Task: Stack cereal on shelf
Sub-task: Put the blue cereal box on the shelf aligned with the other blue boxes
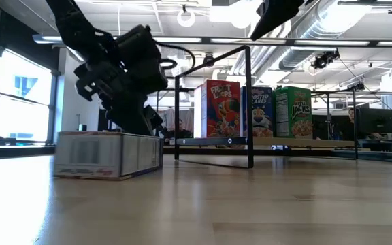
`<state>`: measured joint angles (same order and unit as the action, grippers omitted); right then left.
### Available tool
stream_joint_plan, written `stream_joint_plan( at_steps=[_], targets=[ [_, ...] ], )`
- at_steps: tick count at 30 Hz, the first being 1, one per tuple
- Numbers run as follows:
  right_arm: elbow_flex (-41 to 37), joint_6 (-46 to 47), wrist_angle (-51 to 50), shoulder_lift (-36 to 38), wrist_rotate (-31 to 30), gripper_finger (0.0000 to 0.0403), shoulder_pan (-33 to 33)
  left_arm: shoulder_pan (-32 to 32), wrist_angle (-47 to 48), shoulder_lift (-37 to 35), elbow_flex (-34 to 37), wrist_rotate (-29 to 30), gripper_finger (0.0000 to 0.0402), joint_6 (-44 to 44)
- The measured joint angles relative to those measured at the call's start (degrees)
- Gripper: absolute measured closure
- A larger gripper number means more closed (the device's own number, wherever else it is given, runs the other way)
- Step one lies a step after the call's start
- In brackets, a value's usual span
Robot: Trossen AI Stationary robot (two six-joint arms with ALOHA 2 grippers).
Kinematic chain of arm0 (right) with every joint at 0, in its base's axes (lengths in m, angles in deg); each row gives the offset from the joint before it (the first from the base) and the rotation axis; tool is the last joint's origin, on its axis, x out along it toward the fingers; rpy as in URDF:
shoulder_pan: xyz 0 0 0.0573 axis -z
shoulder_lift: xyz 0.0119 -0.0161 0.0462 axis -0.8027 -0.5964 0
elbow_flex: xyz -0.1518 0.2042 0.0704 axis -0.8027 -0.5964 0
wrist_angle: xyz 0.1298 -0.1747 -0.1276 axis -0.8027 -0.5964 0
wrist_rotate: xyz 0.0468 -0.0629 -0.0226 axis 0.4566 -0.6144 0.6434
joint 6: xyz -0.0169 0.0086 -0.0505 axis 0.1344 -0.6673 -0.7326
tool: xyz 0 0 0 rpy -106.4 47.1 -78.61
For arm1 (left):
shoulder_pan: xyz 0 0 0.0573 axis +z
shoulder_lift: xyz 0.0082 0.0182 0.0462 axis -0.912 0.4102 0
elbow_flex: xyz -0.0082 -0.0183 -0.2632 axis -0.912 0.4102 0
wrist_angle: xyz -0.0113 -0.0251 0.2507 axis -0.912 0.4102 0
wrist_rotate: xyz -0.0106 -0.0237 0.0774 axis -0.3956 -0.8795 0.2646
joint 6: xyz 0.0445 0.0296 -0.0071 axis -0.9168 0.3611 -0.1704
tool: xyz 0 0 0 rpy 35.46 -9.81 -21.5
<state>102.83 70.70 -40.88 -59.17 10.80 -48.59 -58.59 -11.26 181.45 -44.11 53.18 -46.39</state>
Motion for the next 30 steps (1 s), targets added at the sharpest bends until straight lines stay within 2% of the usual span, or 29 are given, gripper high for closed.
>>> stream_joint_plan(
  at_steps=[9,14,18,23,27,30],
  targets=[
    [0.0,11.59,-4.62,0.02,-11.12,0.0403,-12.86,-10.73,-4.91,-0.08,-0.2,2.94,0.0402,8.08],
    [-3.8,20.27,-0.6,0.51,-18.0,0.0403,-23.91,-15.94,-4.54,-4.58,-1.4,6.34,0.0402,10.65],
    [-10.69,28.68,9.38,0.79,-19.91,0.0403,-31.98,-20.8,-3.12,-11.16,-1.91,9.3,0.0402,15.6],
    [-22.64,34.66,35.35,0.41,-19.4,0.0403,-39.53,-28.27,5.02,-16.84,-1.98,15.93,0.0402,29.21],
    [-28.55,36.25,53.61,-3.7,-20.5,0.0403,-42.99,-34.87,11.27,-17.04,-1.96,24.44,0.0401,38.51],
    [-28.94,37.92,59.03,-9.04,-21.69,0.0403,-43.89,-37.86,16.13,-16.15,-1.95,32.61,0.0402,47.07]
  ],
)
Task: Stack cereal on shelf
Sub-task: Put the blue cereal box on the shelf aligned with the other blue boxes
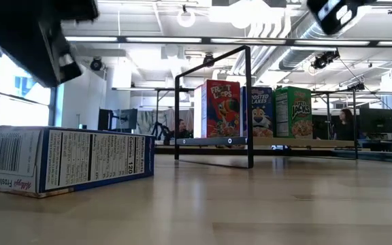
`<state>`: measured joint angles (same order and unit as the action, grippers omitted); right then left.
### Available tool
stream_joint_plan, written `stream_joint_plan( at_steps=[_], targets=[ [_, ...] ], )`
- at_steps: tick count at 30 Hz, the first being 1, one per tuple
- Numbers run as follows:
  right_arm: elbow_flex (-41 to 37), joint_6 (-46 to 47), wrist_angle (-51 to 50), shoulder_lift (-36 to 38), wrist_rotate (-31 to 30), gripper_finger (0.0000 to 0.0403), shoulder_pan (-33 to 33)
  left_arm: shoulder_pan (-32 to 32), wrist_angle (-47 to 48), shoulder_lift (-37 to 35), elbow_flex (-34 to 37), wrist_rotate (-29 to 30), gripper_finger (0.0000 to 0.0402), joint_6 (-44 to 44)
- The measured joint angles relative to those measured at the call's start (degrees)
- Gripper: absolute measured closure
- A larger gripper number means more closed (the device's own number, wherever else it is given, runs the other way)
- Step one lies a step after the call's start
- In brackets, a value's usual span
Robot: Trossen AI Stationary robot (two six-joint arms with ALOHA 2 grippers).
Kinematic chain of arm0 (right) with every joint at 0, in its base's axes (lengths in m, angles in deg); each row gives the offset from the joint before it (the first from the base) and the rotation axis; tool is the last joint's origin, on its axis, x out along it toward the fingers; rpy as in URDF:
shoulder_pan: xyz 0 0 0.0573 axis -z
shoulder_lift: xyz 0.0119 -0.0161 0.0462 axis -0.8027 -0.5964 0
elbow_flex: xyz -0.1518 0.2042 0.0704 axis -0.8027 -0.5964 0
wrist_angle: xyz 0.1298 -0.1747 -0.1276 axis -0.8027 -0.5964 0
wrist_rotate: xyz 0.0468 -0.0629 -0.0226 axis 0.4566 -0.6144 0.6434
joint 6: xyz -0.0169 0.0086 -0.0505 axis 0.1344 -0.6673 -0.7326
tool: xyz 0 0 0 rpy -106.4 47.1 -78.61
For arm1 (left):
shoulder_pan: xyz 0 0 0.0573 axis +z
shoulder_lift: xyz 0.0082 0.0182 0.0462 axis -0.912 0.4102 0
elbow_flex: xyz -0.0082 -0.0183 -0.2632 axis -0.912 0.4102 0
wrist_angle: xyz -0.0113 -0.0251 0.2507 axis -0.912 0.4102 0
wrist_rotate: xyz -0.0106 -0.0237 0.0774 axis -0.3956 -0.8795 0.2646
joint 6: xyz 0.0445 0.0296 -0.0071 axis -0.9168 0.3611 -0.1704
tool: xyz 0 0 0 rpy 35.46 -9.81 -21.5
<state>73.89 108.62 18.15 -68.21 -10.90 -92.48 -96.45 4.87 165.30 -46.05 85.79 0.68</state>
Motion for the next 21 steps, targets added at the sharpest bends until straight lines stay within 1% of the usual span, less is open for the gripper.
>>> stream_joint_plan(
  at_steps=[3,5,6,9,10,14,19,21],
  targets=[
    [2.51,2.88,0.31,-6.07,-1.11,0.0403,-0.34,-1.54,5.95,0.87,0.02,7.91,0.0402,8.98],
    [4.83,4.06,0.55,-9.77,-1.96,0.0403,-0.34,-2.1,9.1,1.98,0.03,11.56,0.0402,12.9],
    [5.82,4.46,0.54,-11.49,-2.19,0.0403,-0.34,-2.15,10.03,2.67,0.04,12.71,0.0401,14.3],
    [8.83,6.05,0.34,-16.07,-2.97,0.0403,-0.32,-1.57,9.45,5.63,0.04,13.45,0.0402,15.58],
    [9.7,6.65,0.32,-17.24,-3.32,0.0403,-0.29,-1.5,8.4,6.67,0.08,13.6,0.0402,15.29],
    [12.4,8.67,0.12,-20.5,-3.58,0.0403,0.08,-1.49,-1.1,10.57,0.07,13.51,0.0402,12.02],
    [13.34,11.36,-1.99,-21.04,-5.0,0.0403,-0.12,-1.8,-14.87,14.94,0.01,11.34,0.0401,8.64],
    [13.32,13.54,-2.95,-21.04,-5.22,0.0403,-0.23,-2.09,-18.56,16.27,0.06,10.42,0.0401,8.2]
  ],
)
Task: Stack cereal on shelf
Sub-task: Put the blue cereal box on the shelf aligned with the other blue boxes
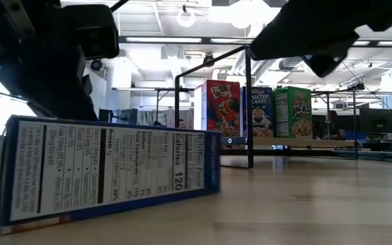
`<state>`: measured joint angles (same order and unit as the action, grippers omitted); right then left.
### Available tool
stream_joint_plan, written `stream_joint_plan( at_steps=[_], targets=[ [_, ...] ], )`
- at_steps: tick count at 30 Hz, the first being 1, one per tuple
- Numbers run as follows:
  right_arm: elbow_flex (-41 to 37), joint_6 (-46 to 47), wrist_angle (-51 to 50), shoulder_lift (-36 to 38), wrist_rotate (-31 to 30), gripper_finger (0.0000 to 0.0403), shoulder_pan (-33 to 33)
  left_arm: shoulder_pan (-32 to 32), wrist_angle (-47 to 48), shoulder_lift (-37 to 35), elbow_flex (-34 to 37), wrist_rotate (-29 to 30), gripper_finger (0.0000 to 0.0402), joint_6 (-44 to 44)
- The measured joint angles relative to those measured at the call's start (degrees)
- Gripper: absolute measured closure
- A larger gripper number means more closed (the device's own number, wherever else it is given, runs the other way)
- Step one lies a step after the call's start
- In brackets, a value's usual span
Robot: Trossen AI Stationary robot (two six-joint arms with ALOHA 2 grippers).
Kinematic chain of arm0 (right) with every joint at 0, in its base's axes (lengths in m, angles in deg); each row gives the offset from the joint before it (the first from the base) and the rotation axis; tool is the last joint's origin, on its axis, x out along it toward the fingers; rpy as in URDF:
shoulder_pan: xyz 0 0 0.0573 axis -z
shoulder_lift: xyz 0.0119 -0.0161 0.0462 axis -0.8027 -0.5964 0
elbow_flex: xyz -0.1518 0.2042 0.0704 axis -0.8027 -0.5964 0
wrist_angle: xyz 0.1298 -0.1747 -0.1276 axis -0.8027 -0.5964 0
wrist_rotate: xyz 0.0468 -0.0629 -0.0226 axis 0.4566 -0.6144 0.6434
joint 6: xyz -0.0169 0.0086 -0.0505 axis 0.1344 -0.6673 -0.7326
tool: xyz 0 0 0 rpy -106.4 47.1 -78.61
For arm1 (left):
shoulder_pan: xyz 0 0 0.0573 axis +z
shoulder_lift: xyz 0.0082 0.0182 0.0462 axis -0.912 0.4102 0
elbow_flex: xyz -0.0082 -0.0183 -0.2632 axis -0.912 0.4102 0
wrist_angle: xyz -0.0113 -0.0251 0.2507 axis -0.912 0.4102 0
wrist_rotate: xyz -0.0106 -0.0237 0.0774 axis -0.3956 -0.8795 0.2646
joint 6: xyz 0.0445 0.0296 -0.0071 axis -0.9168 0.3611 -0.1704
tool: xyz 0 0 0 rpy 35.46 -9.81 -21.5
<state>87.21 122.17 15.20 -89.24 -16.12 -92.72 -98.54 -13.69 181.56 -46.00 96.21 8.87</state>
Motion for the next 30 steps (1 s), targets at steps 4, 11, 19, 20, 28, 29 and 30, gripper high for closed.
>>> stream_joint_plan(
  at_steps=[4,11,19,20,28,29,30],
  targets=[
    [-0.12,6.93,-1.03,-0.57,1.43,0.0403,-0.02,-0.14,-2.25,0.88,-0.04,-0.38,0.0401,-0.97],
    [-0.01,11.87,2.51,-6.76,5.68,0.0403,0.93,6.12,-3.3,2.28,-0.16,-1.24,0.0401,-3.32],
    [0.74,19.06,3.03,-10.88,4.96,0.0403,3.49,9.74,-12.84,7.87,-0.03,-8.91,0.0402,-4.9],
    [0.74,19.93,3.31,-11.04,5.24,0.0403,3.78,9.83,-13.47,8.39,-0.03,-9.32,0.0401,-4.77],
    [0.74,21.79,5.25,-11.28,7.12,0.0403,5.54,9.74,-16.71,8.69,0.01,-10.11,0.0402,-4.57],
    [0.74,21.88,5.7,-11.28,7.29,0.0403,5.58,9.78,-17.2,8.58,0.01,-10.2,0.0401,-4.73],
    [0.74,22.04,5.98,-11.28,7.67,0.0403,5.67,9.82,-17.34,8.52,0.01,-10.4,0.0402,-4.9]
  ],
)
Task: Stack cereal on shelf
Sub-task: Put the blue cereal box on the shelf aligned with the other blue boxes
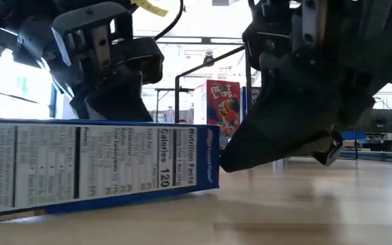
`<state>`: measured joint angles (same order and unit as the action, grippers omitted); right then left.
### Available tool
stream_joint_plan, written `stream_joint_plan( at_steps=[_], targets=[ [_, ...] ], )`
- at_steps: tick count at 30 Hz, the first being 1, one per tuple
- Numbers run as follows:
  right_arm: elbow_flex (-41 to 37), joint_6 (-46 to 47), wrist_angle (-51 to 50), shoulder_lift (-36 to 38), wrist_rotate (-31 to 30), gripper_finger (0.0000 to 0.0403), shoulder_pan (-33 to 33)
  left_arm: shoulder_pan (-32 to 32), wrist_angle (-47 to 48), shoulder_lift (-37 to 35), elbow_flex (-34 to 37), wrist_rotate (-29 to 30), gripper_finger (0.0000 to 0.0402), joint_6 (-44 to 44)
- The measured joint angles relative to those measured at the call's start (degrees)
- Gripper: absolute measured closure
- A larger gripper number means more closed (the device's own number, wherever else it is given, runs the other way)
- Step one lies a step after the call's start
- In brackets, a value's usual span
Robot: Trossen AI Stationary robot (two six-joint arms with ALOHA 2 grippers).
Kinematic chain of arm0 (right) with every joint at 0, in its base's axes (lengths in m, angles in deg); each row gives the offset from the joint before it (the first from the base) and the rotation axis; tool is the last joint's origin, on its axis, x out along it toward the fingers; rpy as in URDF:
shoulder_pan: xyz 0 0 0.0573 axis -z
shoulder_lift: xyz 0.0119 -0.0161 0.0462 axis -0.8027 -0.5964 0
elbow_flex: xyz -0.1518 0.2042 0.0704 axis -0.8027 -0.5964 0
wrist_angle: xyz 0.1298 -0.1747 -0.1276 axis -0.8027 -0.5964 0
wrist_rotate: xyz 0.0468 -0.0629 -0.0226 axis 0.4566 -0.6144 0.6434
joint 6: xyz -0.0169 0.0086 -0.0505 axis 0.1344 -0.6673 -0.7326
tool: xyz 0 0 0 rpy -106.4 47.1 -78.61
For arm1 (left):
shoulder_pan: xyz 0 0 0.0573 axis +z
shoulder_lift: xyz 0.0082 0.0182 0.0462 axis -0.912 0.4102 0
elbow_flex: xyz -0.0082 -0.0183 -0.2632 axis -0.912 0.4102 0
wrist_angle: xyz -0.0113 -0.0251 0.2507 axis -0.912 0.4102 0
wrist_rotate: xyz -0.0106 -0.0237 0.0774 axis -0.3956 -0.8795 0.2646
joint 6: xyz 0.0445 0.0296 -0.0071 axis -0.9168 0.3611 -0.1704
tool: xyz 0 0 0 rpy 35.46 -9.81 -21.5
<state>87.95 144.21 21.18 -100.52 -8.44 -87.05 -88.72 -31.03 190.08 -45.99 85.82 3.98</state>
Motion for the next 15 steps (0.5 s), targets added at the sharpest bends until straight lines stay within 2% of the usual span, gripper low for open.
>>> stream_joint_plan(
  at_steps=[11,15],
  targets=[
    [0.0,3.53,1.8,1.73,3.44,0.0403,-2.5,-0.09,1.13,0.0,-0.02,-1.1,0.0401,0.43],
    [0.02,4.42,3.02,0.58,2.98,0.0403,-2.15,-0.11,1.1,0.0,-0.02,-1.42,0.0402,0.43]
  ],
)
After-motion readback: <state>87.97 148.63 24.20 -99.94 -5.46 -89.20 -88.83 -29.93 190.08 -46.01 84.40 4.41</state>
